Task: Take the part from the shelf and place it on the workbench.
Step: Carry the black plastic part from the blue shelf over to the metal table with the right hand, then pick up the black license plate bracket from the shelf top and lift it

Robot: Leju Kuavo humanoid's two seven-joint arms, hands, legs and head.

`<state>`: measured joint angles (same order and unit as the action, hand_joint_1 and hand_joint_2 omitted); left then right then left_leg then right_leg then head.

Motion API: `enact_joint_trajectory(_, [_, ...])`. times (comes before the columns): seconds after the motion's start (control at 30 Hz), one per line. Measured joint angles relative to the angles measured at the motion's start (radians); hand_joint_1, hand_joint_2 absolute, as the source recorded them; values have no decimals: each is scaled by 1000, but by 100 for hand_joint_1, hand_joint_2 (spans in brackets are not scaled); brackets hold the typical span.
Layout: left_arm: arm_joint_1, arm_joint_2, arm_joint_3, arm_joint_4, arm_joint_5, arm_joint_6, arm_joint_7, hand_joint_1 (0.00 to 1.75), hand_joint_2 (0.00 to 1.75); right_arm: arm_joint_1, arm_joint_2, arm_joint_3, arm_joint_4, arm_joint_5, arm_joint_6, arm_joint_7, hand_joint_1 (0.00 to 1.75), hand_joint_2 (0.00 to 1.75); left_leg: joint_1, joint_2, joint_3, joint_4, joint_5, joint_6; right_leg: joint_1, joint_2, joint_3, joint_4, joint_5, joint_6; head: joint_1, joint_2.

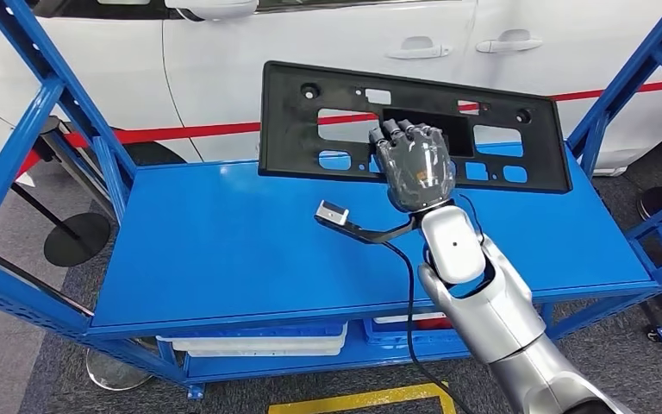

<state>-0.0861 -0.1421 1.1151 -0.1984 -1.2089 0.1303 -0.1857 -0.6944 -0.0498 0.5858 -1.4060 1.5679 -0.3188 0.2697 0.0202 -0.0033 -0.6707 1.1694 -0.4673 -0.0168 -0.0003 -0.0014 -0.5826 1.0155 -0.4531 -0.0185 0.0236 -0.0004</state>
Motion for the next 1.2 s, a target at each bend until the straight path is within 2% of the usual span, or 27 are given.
enact_joint_trajectory(0.03, [-1, -1, 0, 0, 1, 2, -2, 0, 175, 2, 0, -9, -21, 0, -24, -5, 175, 175, -1, 0, 29, -62, 21, 4, 1, 1, -2, 9, -7, 5, 0, 0])
enact_joint_trajectory(0.07, [-2, -2, 1, 0, 3, 5, -3, 0, 175, 4, 0, -17, -39, -1, -48, -13, 175, 175, -2, -1, 46, -100, 29, 8, 2, 1, -5, 16, -11, 10, 0, 0])
enact_joint_trajectory(0.17, [-3, -6, 8, 0, 9, 18, 0, 0, 175, 22, 0, -37, -79, -41, -126, -63, 175, 175, -3, -5, 50, -114, 23, 20, 4, 1, -11, 22, -15, 22, 0, 0])
enact_joint_trajectory(0.23, [-4, -8, 14, 0, 12, 24, 6, 0, 175, 38, 0, -48, -105, -115, -189, -121, 175, 175, 1, -5, 53, -120, 26, 29, 1, 1, -25, 53, -38, 31, 3, 0])
enact_joint_trajectory(0.27, [-5, -9, 16, 0, 13, 26, 10, 0, 175, 45, 0, -52, -118, -170, -222, -154, 175, 175, 2, -5, 54, -122, 26, 33, -1, 1, -45, 97, -63, 38, 4, 0])
enact_joint_trajectory(0.33, [-7, -10, 20, 0, 17, 32, 13, 0, 175, 65, 0, -58, -141, -309, -282, -228, 175, 175, 2, -5, 55, -123, 25, 37, -5, 1, -111, 225, -118, 47, 7, 0])
enact_joint_trajectory(0.37, [-7, -10, 22, 0, 19, 36, 14, 0, 175, 79, 0, -60, -154, -391, -302, -271, 175, 175, 2, -5, 56, -123, 25, 37, -7, 1, -139, 276, -131, 49, 7, 0])
enact_joint_trajectory(0.4, [-7, -10, 23, 0, 20, 39, 15, 0, 175, 95, 0, -62, -166, -474, -314, -314, 175, 175, 2, -6, 57, -122, 24, 38, -8, 1, -154, 295, -126, 50, 7, 0])
enact_joint_trajectory(0.43, [-6, -11, 24, 0, 22, 43, 17, 0, 175, 111, 1, -64, -179, -551, -319, -356, 175, 175, 2, -7, 58, -122, 23, 37, -9, 1, -149, 274, -101, 48, 7, 0])
enact_joint_trajectory(0.5, [-7, -12, 25, 0, 21, 48, 24, 0, 175, 137, 2, -69, -209, -726, -310, -447, 175, 175, 1, -9, 63, -123, 21, 35, -8, 2, -90, 143, -30, 39, 7, 0])
enact_joint_trajectory(0.53, [-7, -13, 25, 0, 19, 49, 30, 0, 175, 148, 3, -72, -224, -817, -297, -492, 175, 175, 0, -10, 64, -124, 20, 33, -5, 1, -60, 79, -4, 34, 7, 0])
enact_joint_trajectory(0.57, [-7, -14, 25, 0, 17, 49, 36, 0, 175, 159, 5, -76, -240, -910, -279, -536, 175, 175, 0, -10, 65, -125, 19, 29, -1, 1, -40, 35, 9, 29, 7, 0])
enact_joint_trajectory(0.6, [-8, -14, 25, 0, 15, 48, 42, 0, 175, 169, 7, -81, -256, -999, -255, -576, 175, 175, -1, -11, 65, -127, 18, 24, 2, 1, -31, 16, 11, 25, 7, 0])
enact_joint_trajectory(0.63, [-8, -15, 25, 0, 15, 47, 48, 0, 175, 179, 9, -85, -268, -1067, -229, -606, 175, 175, -1, -11, 67, -130, 19, 18, 4, 2, -31, 13, 12, 23, 6, 0])
enact_joint_trajectory(0.7, [-8, -15, 25, 0, 13, 44, 61, 0, 175, 197, 14, -93, -288, -1196, -153, -656, 175, 175, -1, -8, 70, -130, 14, 7, 0, 1, -26, 2, 19, 13, 6, 0])
enact_joint_trajectory(0.77, [-9, -15, 25, 0, 10, 42, 76, 0, 175, 209, 25, -102, -299, -1328, -35, -696, 175, 175, -3, -5, 50, -75, -27, 1, -4, 0, -20, -11, 27, 1, 4, 0])
enact_joint_trajectory(0.83, [-10, -15, 25, 0, 7, 41, 87, 0, 175, 221, 36, -112, -300, -1440, 92, -724, 175, 175, -2, -3, 0, 49, -96, -2, -2, -2, -20, -12, 29, -3, 1, 0])
enact_joint_trajectory(0.87, [-10, -15, 25, 0, 6, 41, 90, 0, 175, 228, 41, -115, -297, -1477, 143, -734, 175, 175, -2, -3, -24, 107, -119, -3, 0, -2, -21, -11, 29, -4, 1, 0])
enact_joint_trajectory(0.9, [-11, -15, 25, 0, 6, 41, 92, 0, 175, 235, 45, -118, -293, -1507, 186, -741, 175, 175, -2, -3, -36, 137, -125, -3, 1, -2, -22, -9, 29, -4, 1, 0])
enact_joint_trajectory(0.93, [-11, -15, 25, 0, 6, 41, 94, 0, 175, 241, 49, -120, -288, -1531, 220, -747, 175, 175, -2, -3, -30, 130, -112, -3, 2, -2, -24, -6, 28, -4, 1, 0])
enact_joint_trajectory(0.97, [-12, -15, 25, 0, 6, 41, 95, 0, 175, 246, 53, -123, -283, -1552, 248, -752, 175, 175, -2, -3, -4, 82, -82, -2, 2, -2, -25, -2, 28, -4, 1, 0])
enact_joint_trajectory(1.0, [-12, -15, 25, 0, 5, 41, 96, 0, 175, 249, 58, -126, -277, -1573, 275, -755, 175, 175, -2, -2, 32, 10, -50, 0, 2, -1, -27, 4, 26, -2, 1, 0])
enact_joint_trajectory(1.07, [-16, -15, 25, 0, 5, 42, 98, 0, 175, 256, 66, -134, -269, -1610, 323, -759, 175, 175, -4, -3, 86, -100, -12, 7, 6, 0, -34, 15, 24, 3, 1, 0])
enact_joint_trajectory(1.1, [-17, -15, 25, 0, 5, 43, 99, 0, 175, 260, 70, -137, -264, -1626, 346, -761, 175, 175, -6, -3, 94, -120, -8, 12, 7, 0, -38, 19, 24, 7, 2, 0])
enact_joint_trajectory(1.2, [-18, -16, 25, 0, 5, 47, 103, 0, 175, 276, 77, -141, -249, -1667, 406, -765, 175, 175, -7, -4, 89, -127, 5, 28, 6, 1, -43, 21, 27, 23, 2, 0])
